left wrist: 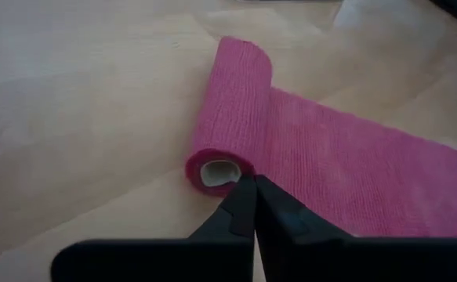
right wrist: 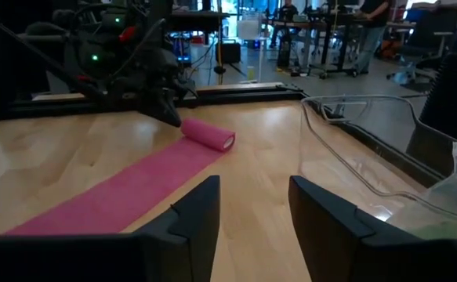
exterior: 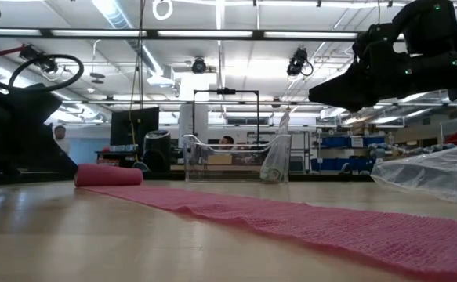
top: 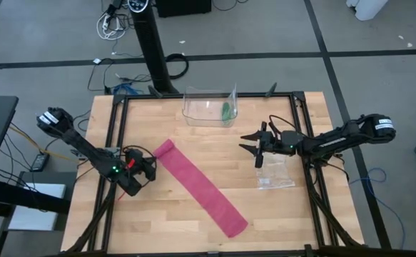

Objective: Roll bandage
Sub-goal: Roll the pink bandage

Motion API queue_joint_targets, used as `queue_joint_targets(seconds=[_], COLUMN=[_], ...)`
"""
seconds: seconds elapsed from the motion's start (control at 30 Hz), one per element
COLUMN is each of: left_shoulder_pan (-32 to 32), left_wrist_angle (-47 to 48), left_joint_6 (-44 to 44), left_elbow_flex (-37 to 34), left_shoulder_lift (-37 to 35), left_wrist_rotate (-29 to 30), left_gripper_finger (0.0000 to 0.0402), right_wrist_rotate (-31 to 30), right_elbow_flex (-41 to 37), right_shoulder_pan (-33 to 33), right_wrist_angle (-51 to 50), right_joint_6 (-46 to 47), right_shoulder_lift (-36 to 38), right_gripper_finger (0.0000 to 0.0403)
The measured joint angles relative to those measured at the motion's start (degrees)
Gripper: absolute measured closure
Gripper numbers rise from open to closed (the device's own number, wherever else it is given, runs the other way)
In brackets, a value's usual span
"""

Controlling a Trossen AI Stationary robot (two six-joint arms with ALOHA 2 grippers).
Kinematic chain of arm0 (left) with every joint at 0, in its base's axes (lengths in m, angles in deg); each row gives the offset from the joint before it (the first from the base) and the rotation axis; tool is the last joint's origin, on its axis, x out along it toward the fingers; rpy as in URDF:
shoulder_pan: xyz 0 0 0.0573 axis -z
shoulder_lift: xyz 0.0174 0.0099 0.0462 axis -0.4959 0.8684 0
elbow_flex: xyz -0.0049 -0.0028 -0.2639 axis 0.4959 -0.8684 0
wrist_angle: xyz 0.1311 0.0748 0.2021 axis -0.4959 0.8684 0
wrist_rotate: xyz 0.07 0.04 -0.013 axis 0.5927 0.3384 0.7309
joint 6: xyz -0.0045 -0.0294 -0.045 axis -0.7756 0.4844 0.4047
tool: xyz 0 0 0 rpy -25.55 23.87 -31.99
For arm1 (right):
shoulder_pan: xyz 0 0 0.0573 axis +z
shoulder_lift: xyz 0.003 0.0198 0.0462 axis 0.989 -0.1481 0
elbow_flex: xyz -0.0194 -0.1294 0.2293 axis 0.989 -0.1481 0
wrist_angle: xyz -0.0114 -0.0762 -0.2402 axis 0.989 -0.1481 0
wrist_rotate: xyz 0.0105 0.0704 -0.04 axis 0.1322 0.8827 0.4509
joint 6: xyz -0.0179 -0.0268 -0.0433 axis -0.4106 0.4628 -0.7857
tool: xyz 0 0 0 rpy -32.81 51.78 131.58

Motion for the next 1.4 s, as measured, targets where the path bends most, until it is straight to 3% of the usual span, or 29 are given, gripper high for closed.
queue_joint_targets(seconds=[0.47,0.83,1.1,1.4], left_shoulder_pan=[-0.09,-0.11,-0.13,-0.13], left_wrist_angle=[-0.71,-0.57,-0.69,-5.15], left_joint_6=[-1.63,-9.48,-4.26,-2.86], left_elbow_flex=[0.0,-0.09,-0.17,-0.17], left_shoulder_lift=[0.2,0.47,4.37,7.5], left_wrist_rotate=[0.86,3.86,1.32,4.03], left_gripper_finger=[0.0315,0.0312,0.0312,0.0312], right_wrist_rotate=[0.04,0.04,0.04,0.04], right_elbow_flex=[0.0,0.0,0.01,0.02], right_shoulder_pan=[0.0,0.0,0.0,0.0], right_wrist_angle=[1.57,2.08,2.09,2.15], right_joint_6=[-2.3,-3.06,-3.13,-4.01], right_shoulder_lift=[0.0,0.0,0.0,0.0], right_gripper_finger=[0.0243,0.0243,0.0243,0.0241])
